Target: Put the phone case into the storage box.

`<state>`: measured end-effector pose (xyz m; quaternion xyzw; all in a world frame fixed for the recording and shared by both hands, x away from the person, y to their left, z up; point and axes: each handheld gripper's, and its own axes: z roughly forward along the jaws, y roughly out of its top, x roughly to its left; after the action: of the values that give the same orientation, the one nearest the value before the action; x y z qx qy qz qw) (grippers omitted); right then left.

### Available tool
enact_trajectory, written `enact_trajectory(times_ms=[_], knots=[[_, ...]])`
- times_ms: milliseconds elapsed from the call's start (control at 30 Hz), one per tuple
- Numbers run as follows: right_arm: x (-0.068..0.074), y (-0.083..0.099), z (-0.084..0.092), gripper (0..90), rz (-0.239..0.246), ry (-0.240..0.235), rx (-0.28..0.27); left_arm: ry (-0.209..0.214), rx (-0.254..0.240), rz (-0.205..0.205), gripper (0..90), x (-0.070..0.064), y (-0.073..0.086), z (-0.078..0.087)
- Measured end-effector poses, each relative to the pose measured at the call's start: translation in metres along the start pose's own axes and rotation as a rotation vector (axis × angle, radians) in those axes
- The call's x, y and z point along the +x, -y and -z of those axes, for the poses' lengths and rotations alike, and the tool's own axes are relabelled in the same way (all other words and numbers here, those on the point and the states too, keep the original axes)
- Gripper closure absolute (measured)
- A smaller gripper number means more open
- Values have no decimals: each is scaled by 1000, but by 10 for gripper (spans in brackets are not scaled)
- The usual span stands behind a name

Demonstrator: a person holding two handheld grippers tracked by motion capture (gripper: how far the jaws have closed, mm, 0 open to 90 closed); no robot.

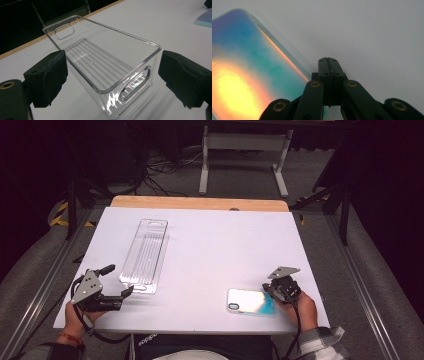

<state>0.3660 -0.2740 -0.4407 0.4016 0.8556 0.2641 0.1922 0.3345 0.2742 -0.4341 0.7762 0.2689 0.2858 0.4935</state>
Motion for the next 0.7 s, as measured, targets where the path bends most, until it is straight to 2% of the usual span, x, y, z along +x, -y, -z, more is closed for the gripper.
enact_trajectory(times_ms=[100, 200, 233, 333, 367, 433, 467, 500, 533, 567, 600, 633, 667, 700], knots=[[3, 3, 4, 900, 6, 6, 9, 5, 1, 6, 100, 0, 1, 0], [3, 6, 7, 898, 5, -4, 10, 2, 2, -5, 100, 1, 0, 0], [3, 7, 7, 860, 5, -6, 8, 3, 2, -5, 99, 1, 0, -1], [-1, 3, 10, 669, 33, 30, 18, 8, 3, -3, 100, 1, 0, -1], [-2, 1, 14, 616, 40, 33, -2, 7, 5, -4, 99, 1, 0, -1], [-3, -5, 25, 385, 26, 84, -53, 4, 6, -5, 100, 0, 0, -1], [-3, -10, 30, 308, 21, 105, -67, 4, 8, -6, 99, 0, 0, -1], [-3, -14, 35, 260, 26, 90, -72, 5, 12, -6, 100, 0, 0, -2], [-2, -19, 38, 213, 42, 42, -69, 1, 12, -12, 100, 0, 0, -2], [2, -26, 40, 179, 75, -6, -57, 2, 12, -11, 100, 1, 0, -2], [8, -33, 40, 142, 108, -34, -49, 6, 12, -5, 100, 0, 0, -2], [13, -38, 38, 123, 138, -67, -34, 5, 13, -6, 100, 0, 0, -2], [13, -38, 38, 123, 138, -67, -34, 5, 13, -6, 100, 0, 0, -2], [21, -44, 36, 111, 177, -102, -15, 1, 13, -10, 100, 0, 0, -2]])
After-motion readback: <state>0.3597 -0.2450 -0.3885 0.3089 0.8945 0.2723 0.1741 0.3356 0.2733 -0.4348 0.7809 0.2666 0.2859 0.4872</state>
